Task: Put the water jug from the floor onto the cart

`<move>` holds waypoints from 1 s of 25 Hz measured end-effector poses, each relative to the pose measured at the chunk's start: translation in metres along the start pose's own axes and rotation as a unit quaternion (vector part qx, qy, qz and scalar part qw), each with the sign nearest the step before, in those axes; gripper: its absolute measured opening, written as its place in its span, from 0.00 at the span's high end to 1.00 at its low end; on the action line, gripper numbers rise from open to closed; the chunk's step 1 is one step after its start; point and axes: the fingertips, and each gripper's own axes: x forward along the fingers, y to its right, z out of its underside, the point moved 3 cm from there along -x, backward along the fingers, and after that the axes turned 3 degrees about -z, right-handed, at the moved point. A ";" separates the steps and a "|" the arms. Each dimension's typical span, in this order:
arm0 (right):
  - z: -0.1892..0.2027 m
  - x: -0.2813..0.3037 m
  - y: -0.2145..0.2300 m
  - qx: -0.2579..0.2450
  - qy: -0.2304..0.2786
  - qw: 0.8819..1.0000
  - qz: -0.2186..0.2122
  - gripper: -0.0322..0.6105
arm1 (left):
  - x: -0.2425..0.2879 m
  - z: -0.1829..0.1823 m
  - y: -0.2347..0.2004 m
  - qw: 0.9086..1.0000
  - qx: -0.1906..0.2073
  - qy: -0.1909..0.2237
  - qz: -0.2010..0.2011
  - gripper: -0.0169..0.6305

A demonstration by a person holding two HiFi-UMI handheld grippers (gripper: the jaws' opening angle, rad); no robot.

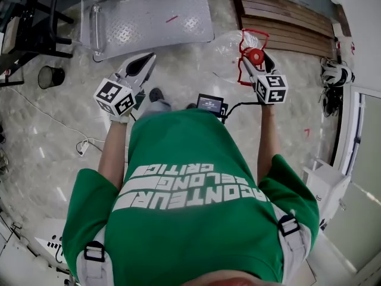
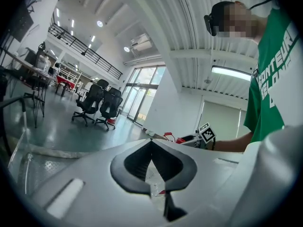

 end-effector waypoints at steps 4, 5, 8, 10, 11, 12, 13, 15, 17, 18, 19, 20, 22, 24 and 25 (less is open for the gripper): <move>-0.010 0.010 -0.004 0.000 -0.003 1.000 0.001 0.49 | -0.011 -0.008 -0.019 1.000 -0.001 0.007 -0.002 0.95; -0.012 0.012 -0.005 0.000 -0.004 1.000 0.000 0.49 | -0.014 -0.009 -0.023 1.000 -0.002 0.008 -0.002 0.95; -0.021 0.026 -0.014 -0.003 -0.006 1.000 -0.003 0.49 | -0.023 -0.013 -0.042 1.000 -0.003 0.008 0.001 0.95; -0.030 0.036 -0.020 -0.006 -0.006 1.000 -0.005 0.49 | -0.027 -0.015 -0.054 1.000 -0.004 0.007 0.003 0.95; -0.034 0.041 -0.022 -0.008 -0.005 1.000 -0.006 0.49 | -0.029 -0.016 -0.059 1.000 -0.004 0.006 0.003 0.95; -0.038 0.046 -0.025 -0.009 -0.004 1.000 -0.008 0.49 | -0.030 -0.017 -0.063 1.000 -0.005 0.007 0.003 0.95; -0.041 0.050 -0.028 -0.011 -0.003 1.000 -0.011 0.49 | -0.032 -0.017 -0.065 1.000 -0.005 0.007 0.003 0.95; -0.048 0.060 -0.035 -0.014 -0.002 1.000 -0.019 0.49 | -0.034 -0.019 -0.070 1.000 -0.007 0.008 0.001 0.95; -0.055 0.070 -0.038 -0.017 0.002 0.999 -0.029 0.49 | -0.034 -0.022 -0.074 1.000 -0.009 0.011 -0.002 0.95; -0.058 0.075 -0.040 -0.019 0.003 0.999 -0.035 0.49 | -0.034 -0.022 -0.075 1.000 -0.010 0.011 -0.004 0.95; -0.061 0.080 -0.041 -0.021 0.003 0.999 -0.040 0.49 | -0.033 -0.022 -0.076 1.000 -0.011 0.012 -0.005 0.95; -0.062 0.086 -0.042 -0.023 0.003 0.999 -0.046 0.49 | -0.032 -0.022 -0.076 1.000 -0.013 0.012 -0.007 0.95; -0.067 0.099 -0.045 -0.031 0.001 0.998 -0.058 0.49 | -0.030 -0.022 -0.080 1.000 -0.013 0.012 -0.011 0.95; -0.073 0.118 -0.049 -0.039 -0.002 0.997 -0.071 0.49 | -0.029 -0.024 -0.090 1.000 -0.013 0.012 -0.019 0.95; -0.076 0.127 -0.051 -0.043 -0.003 0.996 -0.078 0.49 | -0.028 -0.026 -0.096 1.000 -0.014 0.013 -0.025 0.95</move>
